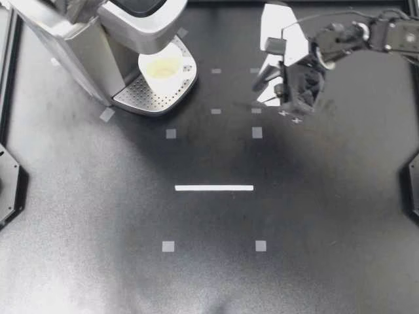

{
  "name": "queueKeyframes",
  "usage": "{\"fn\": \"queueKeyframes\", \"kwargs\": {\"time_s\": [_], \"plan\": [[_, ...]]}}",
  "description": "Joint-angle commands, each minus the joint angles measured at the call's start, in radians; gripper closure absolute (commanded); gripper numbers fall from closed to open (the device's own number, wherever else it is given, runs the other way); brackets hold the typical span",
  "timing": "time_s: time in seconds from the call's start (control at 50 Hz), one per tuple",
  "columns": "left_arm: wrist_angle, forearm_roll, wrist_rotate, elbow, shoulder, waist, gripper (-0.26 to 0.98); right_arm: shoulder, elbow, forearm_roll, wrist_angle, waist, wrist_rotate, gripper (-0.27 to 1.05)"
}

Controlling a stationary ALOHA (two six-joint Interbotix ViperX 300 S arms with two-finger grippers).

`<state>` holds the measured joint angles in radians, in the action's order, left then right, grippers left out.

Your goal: Place the coffee capsule inside the capsule container, then place the cup onto the center of the cup tray.

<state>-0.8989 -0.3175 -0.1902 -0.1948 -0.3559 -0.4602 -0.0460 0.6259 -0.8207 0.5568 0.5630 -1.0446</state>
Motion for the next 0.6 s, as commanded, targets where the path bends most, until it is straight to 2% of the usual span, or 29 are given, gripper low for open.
{"fn": "queueKeyframes", "kwargs": {"time_s": [0.0,0.58], "plan": [[0.012,0.000,0.003,0.028,0.003,-0.014,0.58,-0.034,-0.008,-0.003,-0.012,0.005,-0.003,0.39],[0.020,-0.002,0.005,0.020,0.051,-0.041,0.57,-0.018,-0.008,0.002,-0.015,0.003,-0.003,0.39]]}}
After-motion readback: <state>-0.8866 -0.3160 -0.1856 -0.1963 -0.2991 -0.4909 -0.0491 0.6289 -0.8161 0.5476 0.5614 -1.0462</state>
